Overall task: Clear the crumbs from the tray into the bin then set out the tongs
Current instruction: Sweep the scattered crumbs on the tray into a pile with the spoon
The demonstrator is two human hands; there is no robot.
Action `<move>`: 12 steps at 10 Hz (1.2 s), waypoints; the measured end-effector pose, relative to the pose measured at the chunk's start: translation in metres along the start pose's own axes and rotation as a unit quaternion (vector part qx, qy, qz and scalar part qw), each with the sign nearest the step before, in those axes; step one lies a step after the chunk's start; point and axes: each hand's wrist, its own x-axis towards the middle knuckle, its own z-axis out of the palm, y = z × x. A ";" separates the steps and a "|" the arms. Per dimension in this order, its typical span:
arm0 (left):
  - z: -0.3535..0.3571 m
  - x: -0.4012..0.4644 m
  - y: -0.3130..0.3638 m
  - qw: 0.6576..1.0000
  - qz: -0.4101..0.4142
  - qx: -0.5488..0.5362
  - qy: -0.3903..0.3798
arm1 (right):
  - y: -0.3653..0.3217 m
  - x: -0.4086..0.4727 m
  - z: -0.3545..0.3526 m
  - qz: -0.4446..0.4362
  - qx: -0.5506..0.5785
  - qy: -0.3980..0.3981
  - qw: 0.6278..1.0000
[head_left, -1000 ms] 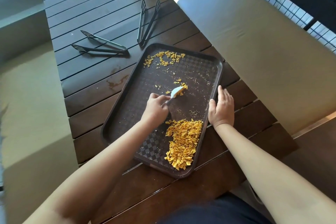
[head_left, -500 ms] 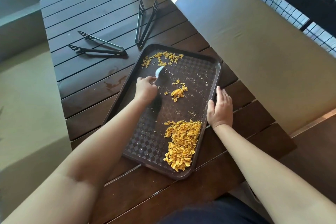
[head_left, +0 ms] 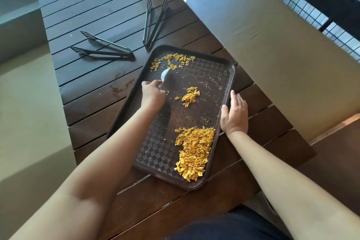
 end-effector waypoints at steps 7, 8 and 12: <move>-0.011 -0.042 -0.048 0.999 -0.010 0.011 0.049 | 0.000 0.001 0.000 -0.004 0.003 0.009 1.000; -0.004 -0.053 -0.045 0.999 0.001 0.023 0.029 | 0.000 0.000 0.000 -0.005 0.001 0.008 1.000; 0.015 -0.046 -0.020 0.999 0.024 0.020 -0.013 | 0.001 0.001 0.000 -0.003 0.001 0.008 1.000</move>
